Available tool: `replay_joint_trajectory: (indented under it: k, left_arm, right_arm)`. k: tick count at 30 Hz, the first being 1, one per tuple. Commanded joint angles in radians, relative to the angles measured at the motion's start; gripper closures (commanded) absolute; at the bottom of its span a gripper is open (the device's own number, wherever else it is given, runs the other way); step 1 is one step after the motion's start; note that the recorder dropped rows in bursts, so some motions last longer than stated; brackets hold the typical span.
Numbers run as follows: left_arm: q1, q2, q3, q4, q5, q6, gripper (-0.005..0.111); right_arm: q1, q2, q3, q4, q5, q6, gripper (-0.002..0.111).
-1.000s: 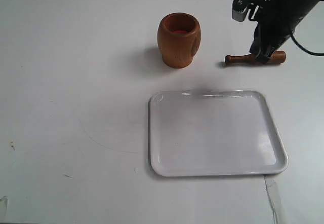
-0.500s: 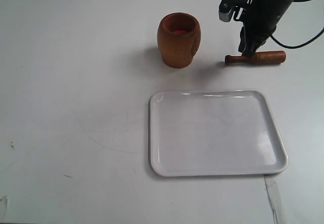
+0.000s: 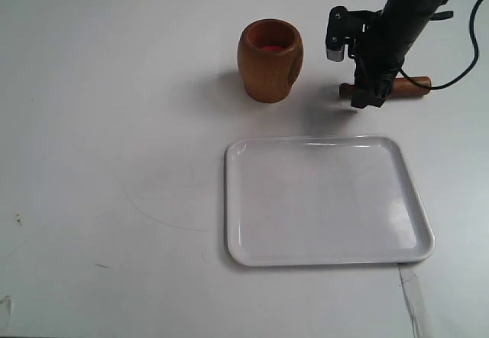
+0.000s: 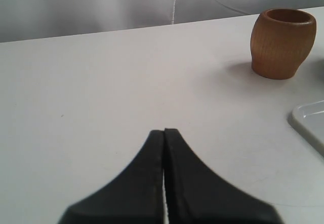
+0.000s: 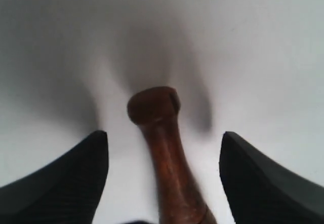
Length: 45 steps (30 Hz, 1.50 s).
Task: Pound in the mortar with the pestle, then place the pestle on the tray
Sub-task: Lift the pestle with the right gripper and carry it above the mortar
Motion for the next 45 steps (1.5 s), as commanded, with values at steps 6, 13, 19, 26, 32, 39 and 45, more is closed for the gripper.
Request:
replay_joint_trajectory:
  k: [6, 13, 19, 26, 32, 39, 45]
  left_arm:
    - [-0.008, -0.001, 0.001, -0.007, -0.003, -0.008, 0.107]
    - [-0.008, -0.001, 0.001, -0.007, -0.003, -0.008, 0.107]
    - [-0.008, -0.001, 0.001, -0.007, -0.003, -0.008, 0.107]
    - [-0.008, -0.001, 0.001, -0.007, -0.003, -0.008, 0.107]
    - [-0.008, -0.001, 0.001, -0.007, -0.003, -0.008, 0.107]
    - [-0.008, -0.001, 0.001, -0.007, -0.003, -0.008, 0.107]
    - [-0.008, -0.001, 0.001, -0.007, -0.003, -0.008, 0.107]
  right_arm:
    - [0.005, 0.053, -0.006, -0.006, -0.071, -0.018, 0.069]
    - [0.005, 0.067, -0.008, -0.032, -0.067, 0.056, 0.108]
    - [0.005, 0.004, -0.008, -0.048, -0.122, 0.137, 0.108]
    - [0.005, -0.163, -0.008, 0.097, -0.260, 0.183, 0.108]
    - [0.011, -0.265, -0.006, 0.494, -0.476, 0.135, 0.108]
    - [0.093, -0.281, -0.006, 0.830, -0.593, -0.105, 0.108]
    - [0.188, -0.281, -0.006, 1.274, -0.634, -0.521, 0.108]
